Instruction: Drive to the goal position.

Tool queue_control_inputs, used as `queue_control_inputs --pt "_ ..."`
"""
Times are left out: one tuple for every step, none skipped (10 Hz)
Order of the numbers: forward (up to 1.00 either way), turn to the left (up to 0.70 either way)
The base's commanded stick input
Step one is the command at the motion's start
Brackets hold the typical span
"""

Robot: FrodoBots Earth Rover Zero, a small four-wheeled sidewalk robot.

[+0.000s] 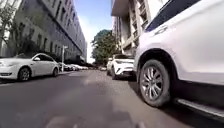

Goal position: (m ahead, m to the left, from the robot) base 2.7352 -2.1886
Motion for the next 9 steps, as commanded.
queue_control_inputs --pt "0.7 0.0" --pt "0.7 0.0" --pt "0.7 0.01" --pt "0.7 0.13" --pt "0.7 0.14" --pt "0.7 0.14" --pt "0.7 0.14" --pt "0.7 0.14" --pt "0.7 0.14"
